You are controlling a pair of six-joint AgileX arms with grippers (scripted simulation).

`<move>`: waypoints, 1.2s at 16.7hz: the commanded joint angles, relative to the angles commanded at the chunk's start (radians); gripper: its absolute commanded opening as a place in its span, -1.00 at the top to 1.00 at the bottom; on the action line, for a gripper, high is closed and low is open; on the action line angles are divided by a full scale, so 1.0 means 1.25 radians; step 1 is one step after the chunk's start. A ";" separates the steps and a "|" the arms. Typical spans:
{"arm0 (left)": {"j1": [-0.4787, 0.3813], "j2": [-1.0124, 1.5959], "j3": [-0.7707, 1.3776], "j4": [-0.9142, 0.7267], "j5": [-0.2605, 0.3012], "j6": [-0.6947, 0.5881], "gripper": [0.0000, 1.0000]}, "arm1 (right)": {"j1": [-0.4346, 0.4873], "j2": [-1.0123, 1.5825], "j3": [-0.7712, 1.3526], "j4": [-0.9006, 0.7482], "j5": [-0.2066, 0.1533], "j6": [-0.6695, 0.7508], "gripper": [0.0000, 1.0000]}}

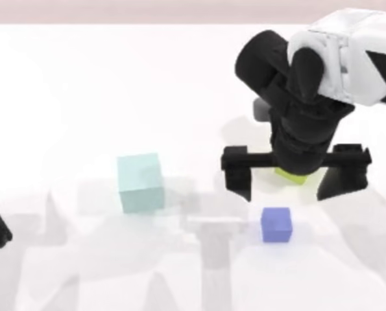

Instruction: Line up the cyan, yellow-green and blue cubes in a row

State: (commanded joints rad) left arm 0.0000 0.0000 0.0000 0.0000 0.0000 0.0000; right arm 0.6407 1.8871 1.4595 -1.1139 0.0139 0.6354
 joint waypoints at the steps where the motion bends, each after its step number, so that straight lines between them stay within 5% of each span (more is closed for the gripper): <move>1: 0.000 0.000 0.000 0.000 0.000 0.000 -1.00 | -0.004 0.003 -0.002 0.002 0.000 0.000 -1.00; 8: 0.000 0.000 0.000 0.000 0.000 0.000 -1.00 | -0.036 0.066 0.082 -0.027 -0.001 -0.172 -1.00; 20: 0.000 0.000 0.000 0.000 0.000 0.000 -1.00 | -0.175 0.254 0.327 -0.115 -0.010 -0.910 -1.00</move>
State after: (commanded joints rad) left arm 0.0000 0.0000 0.0000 0.0000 0.0000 0.0000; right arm 0.4219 2.2045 1.8679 -1.2572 0.0017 -0.5017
